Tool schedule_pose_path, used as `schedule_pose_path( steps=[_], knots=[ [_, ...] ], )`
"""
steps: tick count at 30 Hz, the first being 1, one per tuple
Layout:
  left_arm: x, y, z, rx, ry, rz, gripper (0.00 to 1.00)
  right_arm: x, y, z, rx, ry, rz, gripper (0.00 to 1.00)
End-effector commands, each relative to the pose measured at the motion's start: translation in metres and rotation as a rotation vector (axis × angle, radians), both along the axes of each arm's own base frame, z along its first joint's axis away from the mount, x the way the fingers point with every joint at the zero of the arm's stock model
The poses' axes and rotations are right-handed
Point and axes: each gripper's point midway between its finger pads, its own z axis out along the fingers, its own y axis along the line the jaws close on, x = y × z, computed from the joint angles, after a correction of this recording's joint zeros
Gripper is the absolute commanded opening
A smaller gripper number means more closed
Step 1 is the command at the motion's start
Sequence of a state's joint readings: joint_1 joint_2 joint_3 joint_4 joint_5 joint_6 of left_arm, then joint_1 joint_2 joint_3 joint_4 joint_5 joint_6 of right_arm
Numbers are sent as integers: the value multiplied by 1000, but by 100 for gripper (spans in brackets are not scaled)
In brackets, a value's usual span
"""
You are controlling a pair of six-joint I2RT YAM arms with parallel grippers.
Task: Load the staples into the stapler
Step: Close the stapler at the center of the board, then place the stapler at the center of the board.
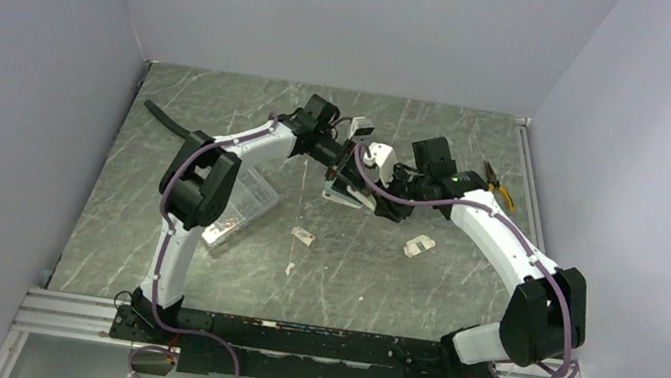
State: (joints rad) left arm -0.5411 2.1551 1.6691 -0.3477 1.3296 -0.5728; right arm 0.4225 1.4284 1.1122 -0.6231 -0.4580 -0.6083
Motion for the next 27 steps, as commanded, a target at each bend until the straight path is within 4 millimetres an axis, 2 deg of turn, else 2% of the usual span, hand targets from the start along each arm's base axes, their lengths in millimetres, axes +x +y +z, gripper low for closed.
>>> schedule_pose_path(
  steps=[1,4,11,13,14,15,16,21,27],
  knots=[
    [-6,-2,9,-59,6,-41,45,16,11,21,44,-72,2,0],
    [-4,-3,5,-49,22,-37,5,16,10,20,42,-76,-2,0],
    [-5,-7,12,-86,30,-60,3,14,8,17,24,-104,-19,0],
    [-7,-5,14,-89,37,-66,21,14,8,15,18,-101,-20,0],
    [-7,-3,14,-84,35,-60,43,13,7,13,13,-98,-21,0],
    [-7,0,14,-75,20,-49,87,12,6,11,6,-93,-20,0],
    [-5,4,13,-59,3,-33,94,11,4,9,-4,-89,-17,0],
    [14,32,21,3,-143,45,95,1,-14,-3,-59,-77,-20,0],
    [52,97,35,90,-269,215,95,-4,-29,-13,-74,-66,-47,0]
  ],
)
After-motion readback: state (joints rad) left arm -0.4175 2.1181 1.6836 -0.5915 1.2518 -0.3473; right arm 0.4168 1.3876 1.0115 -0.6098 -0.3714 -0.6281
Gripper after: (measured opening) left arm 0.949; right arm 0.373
